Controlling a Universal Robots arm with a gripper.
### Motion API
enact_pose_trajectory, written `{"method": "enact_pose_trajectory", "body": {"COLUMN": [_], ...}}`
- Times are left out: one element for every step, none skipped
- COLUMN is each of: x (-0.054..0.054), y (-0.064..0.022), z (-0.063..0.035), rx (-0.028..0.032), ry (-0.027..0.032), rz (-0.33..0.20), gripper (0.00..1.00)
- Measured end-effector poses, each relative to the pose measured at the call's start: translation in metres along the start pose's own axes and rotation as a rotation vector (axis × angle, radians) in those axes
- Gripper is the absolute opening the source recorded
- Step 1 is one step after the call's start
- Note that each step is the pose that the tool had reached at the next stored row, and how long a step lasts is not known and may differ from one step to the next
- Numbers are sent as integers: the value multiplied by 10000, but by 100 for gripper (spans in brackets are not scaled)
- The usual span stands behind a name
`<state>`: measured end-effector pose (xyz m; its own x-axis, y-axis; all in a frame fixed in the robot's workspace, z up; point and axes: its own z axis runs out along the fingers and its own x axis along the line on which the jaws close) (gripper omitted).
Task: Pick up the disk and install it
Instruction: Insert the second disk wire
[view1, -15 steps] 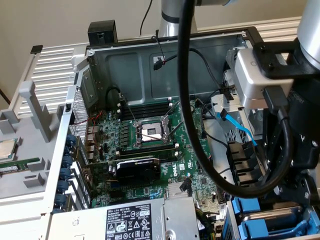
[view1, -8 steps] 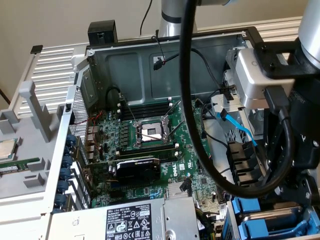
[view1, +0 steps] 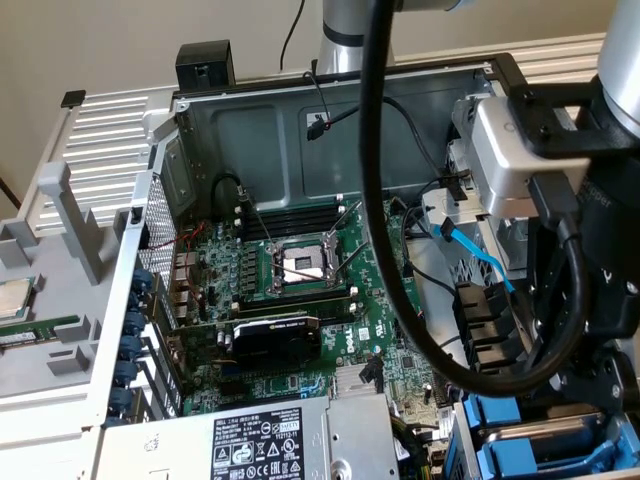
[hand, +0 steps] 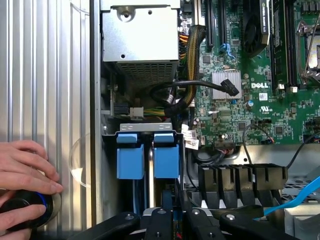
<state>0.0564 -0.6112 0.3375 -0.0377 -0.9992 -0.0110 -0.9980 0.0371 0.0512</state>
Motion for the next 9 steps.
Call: {"method": "enact_pose_trajectory", "body": {"x": [0,2,5,5,5,5,1,2,4], "y": [0,0,0,1,1,2,3,3,7], "z": [-1,3,10,10,10,9,1,1,7], "rx": [0,0,1,1,1,1,0,0,1], "ry": [2,-4,-13,-13,-13,-11,1,1,-6], "rz": [2,2,2,3,5,7,9,11,13], "gripper": [16,16,16,16,16,16,16,16,16]}}
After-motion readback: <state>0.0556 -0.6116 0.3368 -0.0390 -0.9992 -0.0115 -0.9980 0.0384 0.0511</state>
